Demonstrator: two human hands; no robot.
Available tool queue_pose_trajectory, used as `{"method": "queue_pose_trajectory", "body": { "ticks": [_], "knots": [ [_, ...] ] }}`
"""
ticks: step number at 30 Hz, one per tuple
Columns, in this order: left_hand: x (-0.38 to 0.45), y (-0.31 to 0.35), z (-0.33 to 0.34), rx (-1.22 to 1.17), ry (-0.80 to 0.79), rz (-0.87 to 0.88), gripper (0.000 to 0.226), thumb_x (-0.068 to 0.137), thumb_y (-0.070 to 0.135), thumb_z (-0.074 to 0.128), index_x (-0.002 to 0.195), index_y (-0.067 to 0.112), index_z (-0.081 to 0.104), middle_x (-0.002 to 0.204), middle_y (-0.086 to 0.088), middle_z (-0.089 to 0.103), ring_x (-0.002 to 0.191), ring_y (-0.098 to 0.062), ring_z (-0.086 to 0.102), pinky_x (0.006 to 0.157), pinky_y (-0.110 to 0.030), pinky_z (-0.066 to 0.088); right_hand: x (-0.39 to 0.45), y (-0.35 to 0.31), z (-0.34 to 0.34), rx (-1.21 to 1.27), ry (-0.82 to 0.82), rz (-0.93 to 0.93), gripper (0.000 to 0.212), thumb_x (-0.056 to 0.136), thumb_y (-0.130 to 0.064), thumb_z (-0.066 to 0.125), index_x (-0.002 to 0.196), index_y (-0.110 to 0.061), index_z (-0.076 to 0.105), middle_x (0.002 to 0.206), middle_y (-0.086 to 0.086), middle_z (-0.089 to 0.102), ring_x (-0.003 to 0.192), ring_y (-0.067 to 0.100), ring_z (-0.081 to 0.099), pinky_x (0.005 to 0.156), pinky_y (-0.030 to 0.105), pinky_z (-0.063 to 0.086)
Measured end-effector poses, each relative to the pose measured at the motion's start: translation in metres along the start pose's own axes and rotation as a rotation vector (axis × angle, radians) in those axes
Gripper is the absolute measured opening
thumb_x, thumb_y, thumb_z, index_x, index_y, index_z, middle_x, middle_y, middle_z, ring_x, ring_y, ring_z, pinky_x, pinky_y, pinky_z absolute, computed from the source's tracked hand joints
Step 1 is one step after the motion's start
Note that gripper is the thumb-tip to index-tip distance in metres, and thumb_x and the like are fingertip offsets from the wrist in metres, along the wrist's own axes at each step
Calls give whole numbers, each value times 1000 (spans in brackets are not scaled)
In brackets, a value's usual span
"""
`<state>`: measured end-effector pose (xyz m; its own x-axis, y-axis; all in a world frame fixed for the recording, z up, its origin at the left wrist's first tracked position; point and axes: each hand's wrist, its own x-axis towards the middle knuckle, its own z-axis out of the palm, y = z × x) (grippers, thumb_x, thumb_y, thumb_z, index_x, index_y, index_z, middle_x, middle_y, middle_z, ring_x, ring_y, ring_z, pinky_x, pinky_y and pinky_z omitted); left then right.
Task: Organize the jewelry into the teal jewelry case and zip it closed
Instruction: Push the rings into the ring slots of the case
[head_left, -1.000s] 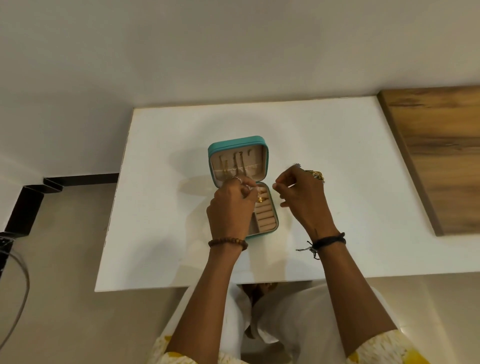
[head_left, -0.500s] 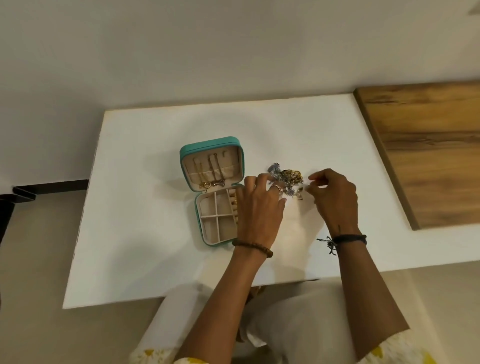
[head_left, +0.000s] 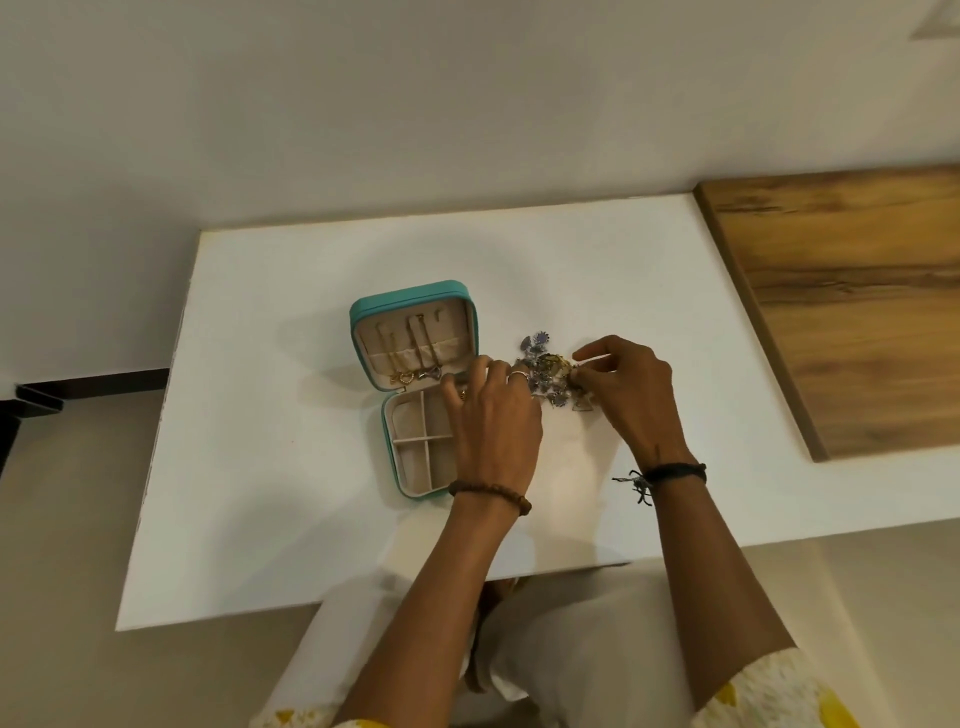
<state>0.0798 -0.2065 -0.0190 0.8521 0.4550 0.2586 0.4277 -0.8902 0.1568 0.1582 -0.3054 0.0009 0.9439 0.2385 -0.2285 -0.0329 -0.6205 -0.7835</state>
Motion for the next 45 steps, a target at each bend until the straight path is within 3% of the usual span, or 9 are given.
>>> {"method": "queue_pose_trajectory", "body": {
  "ticks": [6, 10, 15, 20, 27, 33, 37, 41, 45],
  "knots": [
    [-2, -1, 13, 36, 129, 25, 24, 58, 30, 82, 77, 27, 68, 80, 10, 67, 89, -14, 60, 82, -35, 46, 3, 11, -6, 63, 136, 38, 12, 79, -5, 60, 80, -16, 65, 79, 5, 67, 83, 30, 65, 82, 49, 51],
    [-3, -1, 19, -57, 154, 106, 29, 68, 35, 74, 96, 35, 68, 99, 3, 66, 98, -16, 51, 84, -38, 41, 3, 11, -5, 40, 133, 18, 13, 79, -4, 60, 85, -14, 67, 90, 6, 68, 86, 28, 64, 85, 44, 50],
    [-4, 1, 15, -11, 117, 36, 43, 60, 42, 80, 100, 35, 68, 91, -1, 62, 90, -17, 45, 67, -36, 48, 2, 9, -1, -128, 145, -31, 24, 81, -7, 60, 100, -20, 65, 109, 5, 58, 94, 14, 53, 70, 25, 34],
    [-4, 1, 13, 80, 53, -4, 59, 57, 53, 78, 105, 20, 67, 90, 1, 63, 82, -18, 60, 67, -31, 48, 2, -1, 7, -191, 95, -119, 19, 86, -13, 59, 99, -23, 67, 103, 0, 47, 108, 21, 48, 69, 26, 33],
    [-5, 2, 13, 127, 35, -20, 47, 59, 54, 75, 90, 18, 70, 90, 2, 63, 83, -18, 60, 67, -30, 47, 5, 2, 11, -247, 52, -83, 16, 85, -14, 60, 92, -22, 71, 99, 7, 56, 106, 23, 45, 68, 28, 34],
    [1, 4, 6, -127, 52, -25, 29, 77, 38, 62, 96, 18, 68, 93, -2, 64, 86, -23, 61, 70, -37, 49, 4, 3, 3, -218, 123, -101, 22, 88, -12, 54, 96, -24, 70, 98, 2, 62, 102, 18, 44, 68, 29, 34],
    [3, 2, -3, -427, -127, -91, 23, 91, 25, 50, 105, 16, 67, 110, -5, 63, 105, -26, 52, 86, -44, 44, 7, 4, 12, -359, 87, -109, 22, 86, -9, 55, 94, -22, 71, 97, 2, 69, 101, 26, 46, 78, 37, 40],
    [-3, -7, -18, -668, -68, -181, 20, 91, 16, 53, 102, 14, 69, 104, -5, 67, 102, -23, 52, 87, -33, 45, 4, 0, 15, -416, 123, -148, 22, 89, -12, 51, 94, -20, 71, 97, 2, 70, 100, 26, 46, 76, 34, 32],
    [-9, -26, -28, -794, -55, -226, 18, 86, 9, 59, 99, 12, 71, 98, -6, 70, 92, -19, 61, 82, -29, 51, -7, -5, 8, -215, 55, -209, 9, 88, -19, 61, 92, -14, 68, 95, 2, 58, 92, 20, 51, 70, 28, 35]
  ]
}}
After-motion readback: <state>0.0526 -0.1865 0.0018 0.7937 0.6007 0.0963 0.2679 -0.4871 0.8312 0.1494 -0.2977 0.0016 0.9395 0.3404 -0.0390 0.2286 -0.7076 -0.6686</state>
